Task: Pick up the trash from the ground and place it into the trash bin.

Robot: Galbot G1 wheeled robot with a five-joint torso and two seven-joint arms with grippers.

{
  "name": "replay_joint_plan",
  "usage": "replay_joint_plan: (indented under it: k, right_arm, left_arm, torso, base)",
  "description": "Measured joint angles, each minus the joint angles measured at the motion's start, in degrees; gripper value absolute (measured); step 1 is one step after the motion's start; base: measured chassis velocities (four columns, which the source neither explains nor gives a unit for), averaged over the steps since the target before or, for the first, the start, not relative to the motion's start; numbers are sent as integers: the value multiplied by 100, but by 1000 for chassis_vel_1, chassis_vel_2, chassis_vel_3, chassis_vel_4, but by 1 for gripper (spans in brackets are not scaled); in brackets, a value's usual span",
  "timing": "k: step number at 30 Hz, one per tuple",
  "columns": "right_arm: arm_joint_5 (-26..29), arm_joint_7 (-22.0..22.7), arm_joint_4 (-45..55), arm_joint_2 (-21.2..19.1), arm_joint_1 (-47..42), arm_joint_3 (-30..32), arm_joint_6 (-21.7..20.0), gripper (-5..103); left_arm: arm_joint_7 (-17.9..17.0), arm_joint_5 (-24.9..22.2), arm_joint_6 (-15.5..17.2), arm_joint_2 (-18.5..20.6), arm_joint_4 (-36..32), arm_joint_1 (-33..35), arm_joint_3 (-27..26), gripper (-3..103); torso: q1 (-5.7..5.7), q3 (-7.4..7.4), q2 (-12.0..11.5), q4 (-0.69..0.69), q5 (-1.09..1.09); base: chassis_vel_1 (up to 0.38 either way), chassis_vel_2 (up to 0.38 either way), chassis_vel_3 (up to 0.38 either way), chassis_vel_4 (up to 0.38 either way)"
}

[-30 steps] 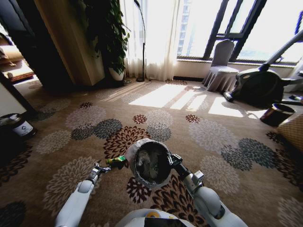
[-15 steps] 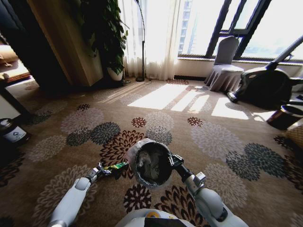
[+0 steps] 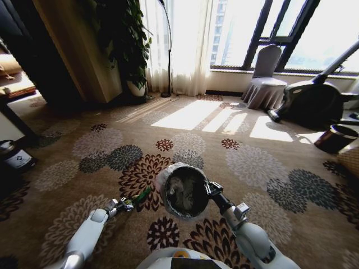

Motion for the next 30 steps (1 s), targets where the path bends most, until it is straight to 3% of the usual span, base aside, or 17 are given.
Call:
replay_joint_plan:
  k: [9,18,19,26,30]
  right_arm:
    - [5,0,15,33,-14,8,-5,4]
    - [0,-10,15,69,8,-24,4,4]
    - [-2,-13,6,75,19,-34,6,4]
    - [-16,-20,-15,91,22,-51,13,4]
    - [-27,-26,-26,102,18,-55,21,4]
  left_arm:
    - [-521,-17,73,-240,-196,94,-18,37]
    - [-555,-433,107,-195,-529,438,-93,19]
    - [-579,-529,106,-192,-568,500,-122,11]
    - [-713,-782,93,-207,-609,598,-163,0]
    - [-784,-906,85,-209,-646,622,-177,0]
  torso:
    - [0,0,0,-3,0]
    - [1,0,0,-1,-2]
    - [1,0,0,-1,-2]
    - [1,0,0,-2,-2]
    - [1,1,0,-1,-2]
  base:
    - [0,0,0,0]
    - [0,0,0,0]
    - [0,0,0,0]
    - [0,0,0,0]
    - [0,0,0,0]
